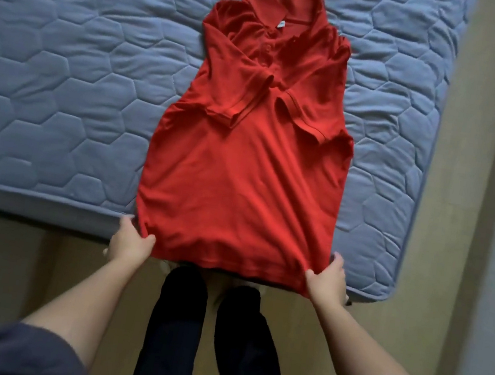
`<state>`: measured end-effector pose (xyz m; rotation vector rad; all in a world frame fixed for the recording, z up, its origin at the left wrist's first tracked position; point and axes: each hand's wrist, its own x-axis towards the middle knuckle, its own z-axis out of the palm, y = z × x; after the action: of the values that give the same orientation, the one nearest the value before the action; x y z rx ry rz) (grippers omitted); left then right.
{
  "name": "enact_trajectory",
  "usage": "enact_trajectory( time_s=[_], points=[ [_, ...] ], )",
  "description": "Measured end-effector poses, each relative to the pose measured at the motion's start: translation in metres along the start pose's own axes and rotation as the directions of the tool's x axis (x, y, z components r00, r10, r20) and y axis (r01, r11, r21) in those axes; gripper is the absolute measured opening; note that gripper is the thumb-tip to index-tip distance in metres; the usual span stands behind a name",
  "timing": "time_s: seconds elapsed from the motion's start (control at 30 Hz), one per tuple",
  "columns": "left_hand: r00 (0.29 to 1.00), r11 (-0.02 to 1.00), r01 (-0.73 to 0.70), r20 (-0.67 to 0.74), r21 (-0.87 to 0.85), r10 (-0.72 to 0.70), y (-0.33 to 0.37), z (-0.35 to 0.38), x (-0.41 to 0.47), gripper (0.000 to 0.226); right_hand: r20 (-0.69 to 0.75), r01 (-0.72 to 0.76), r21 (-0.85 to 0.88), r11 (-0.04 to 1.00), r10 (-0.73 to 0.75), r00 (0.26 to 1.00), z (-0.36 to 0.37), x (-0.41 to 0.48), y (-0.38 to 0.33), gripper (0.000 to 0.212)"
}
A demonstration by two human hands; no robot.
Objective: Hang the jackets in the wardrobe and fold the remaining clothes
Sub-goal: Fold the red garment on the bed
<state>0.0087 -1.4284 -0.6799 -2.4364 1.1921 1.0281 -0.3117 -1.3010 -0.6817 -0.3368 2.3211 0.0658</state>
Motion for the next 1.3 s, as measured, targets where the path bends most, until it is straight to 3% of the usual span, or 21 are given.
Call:
enact_trajectory(
  time_s=[0.07,0.13,0.2,0.3,0.37,0.5,0.6,0.73,0.83,0.87,0.97,1.03,1.1,1.13,1.2,1.23,1.3],
  points=[
    [0.998,0.996,0.012,0.057,0.085,-0.017,-0.01,-0.007,0.003,0.024,0.072,-0.073,-0.018,0.997,0.074,0.995,-0.003,0.004,0.014,0.032],
    [0.994,1.0,0.031,0.102,-0.001,-0.031,-0.019,-0.011,0.006,0.02,0.133,-0.084,0.119,0.989,0.068,0.989,-0.011,0.008,0.023,0.012],
    [0.981,0.959,0.131,0.173,-0.251,-0.088,-0.02,-0.018,0.006,0.018,0.183,-0.12,0.334,0.935,0.061,0.981,-0.022,0.006,0.027,0.018],
    [0.963,0.764,0.251,0.237,-0.594,-0.132,0.007,-0.041,0.002,0.012,0.155,-0.126,0.504,0.854,0.053,0.986,-0.048,0.003,0.01,0.019],
    [0.962,0.659,0.254,0.255,-0.708,-0.097,0.041,-0.064,-0.002,0.013,0.125,-0.11,0.613,0.783,0.041,0.991,-0.073,0.006,-0.019,0.018],
    [0.971,0.546,0.182,0.237,-0.818,0.033,0.129,-0.116,-0.006,0.018,0.051,-0.039,0.783,0.621,-0.001,0.999,-0.129,0.012,-0.106,0.009],
    [0.969,0.436,0.139,0.213,-0.889,0.126,0.198,-0.16,-0.003,0.019,-0.001,0.004,0.889,0.457,-0.006,1.0,-0.182,0.018,-0.174,0.019],
    [0.974,0.35,-0.056,0.026,-0.935,0.226,0.287,-0.207,0.018,0.02,-0.133,0.14,0.95,0.278,-0.043,0.99,-0.251,0.036,-0.262,0.024],
    [0.923,0.299,-0.174,-0.05,-0.938,0.38,0.338,-0.213,0.046,0.021,-0.183,0.237,0.952,0.194,-0.258,0.949,-0.269,0.059,-0.314,0.017],
    [0.905,0.322,-0.196,-0.044,-0.926,0.423,0.349,-0.205,0.057,0.034,-0.156,0.242,0.946,0.216,-0.353,0.923,-0.264,0.069,-0.325,0.035],
    [0.907,0.519,-0.31,-0.084,-0.797,0.413,0.35,-0.153,0.083,0.057,-0.146,0.4,0.788,0.468,-0.49,0.859,-0.211,0.092,-0.324,0.066],
    [0.939,0.705,-0.329,-0.137,-0.629,0.316,0.324,-0.107,0.097,0.058,-0.147,0.533,0.479,0.698,-0.535,0.832,-0.157,0.108,-0.297,0.07],
    [0.974,0.831,-0.218,-0.169,-0.512,0.152,0.29,-0.065,0.104,0.057,-0.085,0.528,0.08,0.845,-0.522,0.848,-0.111,0.12,-0.267,0.076],
    [0.983,0.858,-0.133,-0.175,-0.496,0.052,0.277,-0.049,0.106,0.06,-0.077,0.501,-0.099,0.86,-0.509,0.858,-0.093,0.125,-0.255,0.08],
    [0.974,0.829,0.004,-0.187,-0.559,-0.131,0.261,-0.022,0.109,0.066,-0.052,0.519,-0.407,0.752,-0.586,0.809,-0.067,0.132,-0.241,0.091],
    [0.964,0.765,0.026,-0.186,-0.644,-0.189,0.258,-0.013,0.11,0.067,-0.018,0.548,-0.514,0.66,-0.647,0.762,-0.058,0.135,-0.237,0.096],
    [0.981,0.49,0.023,-0.076,-0.871,-0.18,0.256,0.004,0.11,0.06,0.035,0.57,-0.643,0.512,-0.724,0.689,-0.048,0.143,-0.232,0.103]
  ],
)
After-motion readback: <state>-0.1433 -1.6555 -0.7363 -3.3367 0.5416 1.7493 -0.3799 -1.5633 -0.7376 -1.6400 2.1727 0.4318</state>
